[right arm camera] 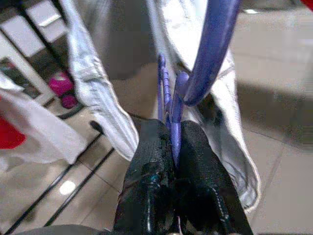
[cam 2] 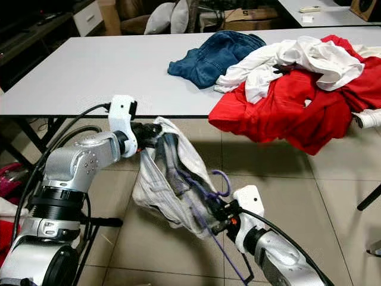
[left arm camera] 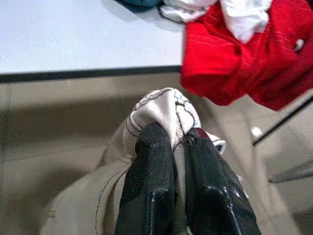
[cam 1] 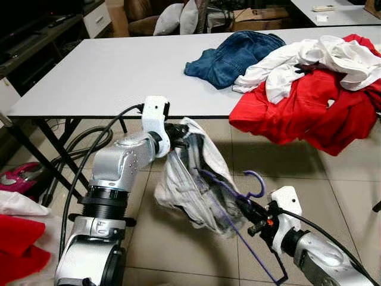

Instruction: Hang hanger

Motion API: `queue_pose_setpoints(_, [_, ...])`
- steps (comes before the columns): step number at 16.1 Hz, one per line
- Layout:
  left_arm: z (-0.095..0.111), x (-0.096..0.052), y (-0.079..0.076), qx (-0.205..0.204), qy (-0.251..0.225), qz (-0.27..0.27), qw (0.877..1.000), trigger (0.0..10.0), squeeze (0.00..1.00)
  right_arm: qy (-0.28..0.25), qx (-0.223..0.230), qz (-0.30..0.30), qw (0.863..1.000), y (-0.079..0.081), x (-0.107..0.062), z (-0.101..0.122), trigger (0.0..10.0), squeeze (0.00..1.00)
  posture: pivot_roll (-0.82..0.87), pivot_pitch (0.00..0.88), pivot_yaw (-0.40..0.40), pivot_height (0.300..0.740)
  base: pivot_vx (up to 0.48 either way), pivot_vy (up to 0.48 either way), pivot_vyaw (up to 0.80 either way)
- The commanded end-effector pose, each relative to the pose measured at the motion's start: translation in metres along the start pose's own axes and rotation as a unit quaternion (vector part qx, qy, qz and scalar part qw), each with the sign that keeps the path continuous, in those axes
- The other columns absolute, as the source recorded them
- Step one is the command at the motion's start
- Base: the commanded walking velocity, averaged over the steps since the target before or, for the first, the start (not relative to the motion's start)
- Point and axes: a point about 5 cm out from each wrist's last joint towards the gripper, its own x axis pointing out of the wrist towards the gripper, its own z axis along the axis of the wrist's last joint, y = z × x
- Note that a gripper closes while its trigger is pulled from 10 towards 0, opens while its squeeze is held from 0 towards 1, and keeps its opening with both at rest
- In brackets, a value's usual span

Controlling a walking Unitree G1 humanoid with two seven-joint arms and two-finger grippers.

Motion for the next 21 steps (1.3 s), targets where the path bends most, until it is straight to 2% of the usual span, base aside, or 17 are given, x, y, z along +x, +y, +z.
queue_pose_setpoints(1, [0.024,-0.008,-0.01,0.009,-0.04,-0.033,0.999,0.0,0.0,0.002,0.009,-0.051,0.999,-0.013,0.003,0.0,10.0,0.0,-0.04,0.0,0.136,0.74,0.0,0.0,0.0])
queue_pose_setpoints(2, [0.03,-0.013,-0.016,-0.005,-0.043,-0.062,0.997,0.0,0.0,-0.005,0.051,-0.112,0.992,-0.03,0.005,-0.002,10.0,0.0,-0.04,0.0,0.136,0.74,0.0,0.0,0.0])
queue_pose_setpoints(4, [0.039,-0.021,-0.023,-0.017,-0.039,-0.095,0.995,0.0,0.0,-0.031,0.109,-0.132,0.985,-0.045,0.009,-0.001,10.0,0.0,-0.03,0.0,0.134,0.74,0.0,0.0,0.0])
queue_pose_setpoints(6, [0.044,-0.026,-0.03,-0.021,-0.032,-0.125,0.991,0.0,0.0,-0.053,0.14,-0.124,0.981,-0.052,0.014,0.003,10.0,0.0,-0.02,0.0,0.135,0.74,0.0,0.0,0.0])
queue_pose_setpoints(8, [0.042,-0.03,-0.034,-0.005,-0.021,-0.141,0.99,0.0,0.0,-0.065,0.146,-0.106,0.981,-0.055,0.021,0.009,10.0,0.0,-0.02,0.0,0.134,0.74,0.0,0.0,0.0])
queue_pose_setpoints(10, [0.035,-0.032,-0.035,0.026,-0.005,-0.147,0.989,0.0,0.0,-0.11,0.184,-0.064,0.975,-0.054,0.03,0.027,10.0,0.0,-0.01,0.0,0.131,0.74,0.0,0.0,0.0])
queue_pose_setpoints(12, [0.031,-0.034,-0.035,0.056,0.0,-0.153,0.987,0.0,0.0,-0.142,0.212,-0.055,0.965,-0.054,0.032,0.037,10.0,0.0,-0.01,0.0,0.13,0.74,0.0,0.0,0.0])
queue_pose_setpoints(14, [0.021,-0.043,-0.034,0.11,0.009,-0.185,0.976,0.0,0.0,-0.207,0.282,-0.057,0.935,-0.061,0.031,0.054,10.0,0.0,-0.01,0.0,0.126,0.74,0.0,0.0,0.0])
queue_pose_setpoints(16, [0.015,-0.05,-0.031,0.136,0.035,-0.211,0.967,0.0,0.0,-0.233,0.325,-0.071,0.914,-0.069,0.032,0.061,10.0,0.0,-0.01,0.0,0.127,0.74,0.0,0.0,0.0])
queue_pose_setpoints(18, [0.007,-0.059,-0.029,0.18,0.066,-0.249,0.949,0.0,0.0,-0.271,0.401,-0.082,0.871,-0.078,0.035,0.069,10.0,0.0,-0.01,0.0,0.126,0.74,0.0,0.0,0.0])
queue_pose_setpoints(19, [0.005,-0.062,-0.029,0.189,0.075,-0.263,0.943,0.0,0.0,-0.284,0.426,-0.082,0.855,-0.079,0.036,0.073,10.0,0.0,-0.01,0.0,0.126,0.74,0.0,0.0,0.0])
queue_pose_setpoints(20, [0.003,-0.062,-0.03,0.194,0.078,-0.268,0.941,0.0,0.0,-0.289,0.437,-0.08,0.848,-0.079,0.037,0.074,10.0,0.0,-0.01,0.0,0.126,0.74,0.0,0.0,0.0])
queue_pose_setpoints(21, [0.001,-0.062,-0.031,0.205,0.081,-0.269,0.938,0.0,0.0,-0.298,0.459,-0.075,0.834,-0.079,0.04,0.077,10.0,0.0,-0.01,0.0,0.129,0.74,0.0,0.0,0.0])
